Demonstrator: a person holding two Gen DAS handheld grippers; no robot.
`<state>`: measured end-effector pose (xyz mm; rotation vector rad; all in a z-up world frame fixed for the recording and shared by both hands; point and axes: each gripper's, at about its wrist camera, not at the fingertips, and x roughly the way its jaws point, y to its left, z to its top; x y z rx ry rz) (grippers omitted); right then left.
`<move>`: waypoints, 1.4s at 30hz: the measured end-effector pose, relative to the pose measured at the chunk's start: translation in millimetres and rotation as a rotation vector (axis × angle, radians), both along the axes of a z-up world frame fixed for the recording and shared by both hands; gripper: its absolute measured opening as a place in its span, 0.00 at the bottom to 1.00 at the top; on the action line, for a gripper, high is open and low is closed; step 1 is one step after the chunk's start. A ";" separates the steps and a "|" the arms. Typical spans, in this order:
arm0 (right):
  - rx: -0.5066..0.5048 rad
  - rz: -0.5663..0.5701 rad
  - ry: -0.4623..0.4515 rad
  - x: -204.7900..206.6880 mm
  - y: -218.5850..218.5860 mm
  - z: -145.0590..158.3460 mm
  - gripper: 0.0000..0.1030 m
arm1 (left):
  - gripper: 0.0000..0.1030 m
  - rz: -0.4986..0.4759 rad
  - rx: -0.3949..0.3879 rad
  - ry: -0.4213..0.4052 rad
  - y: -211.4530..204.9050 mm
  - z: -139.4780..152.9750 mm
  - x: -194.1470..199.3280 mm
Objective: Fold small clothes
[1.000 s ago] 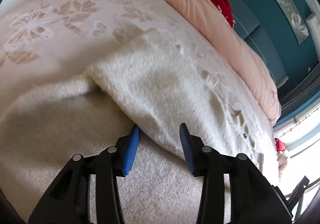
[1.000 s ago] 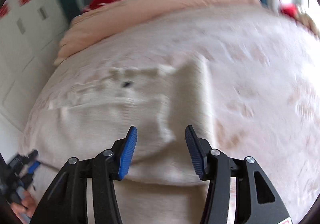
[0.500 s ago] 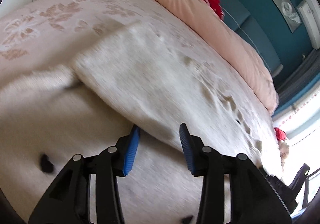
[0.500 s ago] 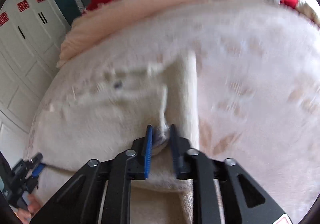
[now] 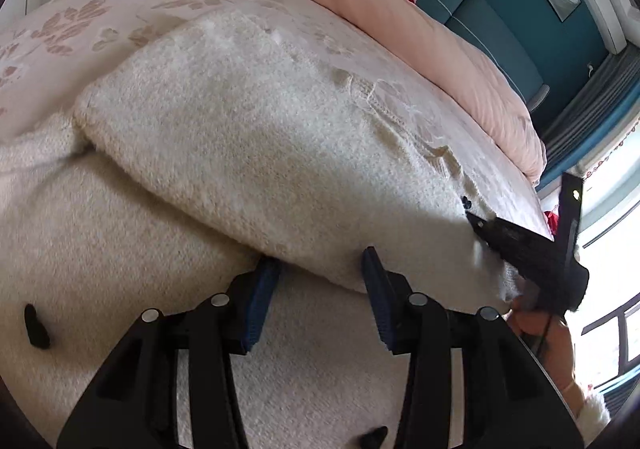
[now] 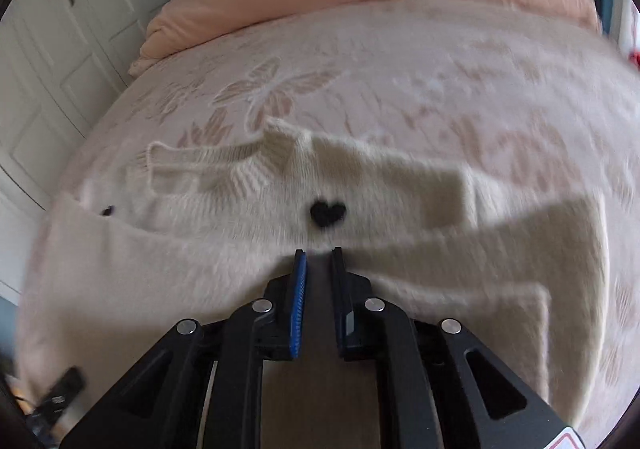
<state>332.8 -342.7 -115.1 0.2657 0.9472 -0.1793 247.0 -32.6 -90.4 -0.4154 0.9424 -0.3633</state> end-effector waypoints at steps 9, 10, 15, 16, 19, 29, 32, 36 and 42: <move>0.075 -0.013 -0.022 -27.2 -5.1 17.7 0.12 | 0.41 -0.006 0.000 -0.009 2.4 1.2 -1.1; 0.078 -0.020 -0.037 -37.5 -5.4 25.6 0.12 | 0.41 -0.008 0.001 -0.010 3.3 2.6 -2.1; 0.115 -0.072 -0.151 -135.5 -12.4 65.8 0.35 | 0.46 0.081 -0.003 -0.020 38.6 15.9 -0.5; 0.104 -0.093 -0.154 -164.2 -13.5 68.2 0.38 | 0.46 0.114 -0.015 -0.009 52.4 17.8 0.5; 0.120 -0.138 -0.125 -232.6 -14.7 65.8 0.40 | 0.46 0.173 -0.046 -0.003 87.8 28.2 -5.1; 0.379 -0.111 0.018 -421.2 16.0 18.2 0.49 | 0.64 0.218 -0.076 0.129 213.7 46.9 -126.7; 0.422 -0.057 0.021 -425.3 40.5 6.2 0.59 | 0.68 0.223 -0.118 0.223 231.2 30.5 -158.7; 0.402 -0.029 -0.021 -418.2 59.3 3.8 0.75 | 0.72 0.198 -0.054 0.203 223.3 30.2 -180.0; 0.401 -0.007 -0.047 -403.8 69.5 2.1 0.74 | 0.73 0.215 0.045 0.171 205.3 29.7 -190.2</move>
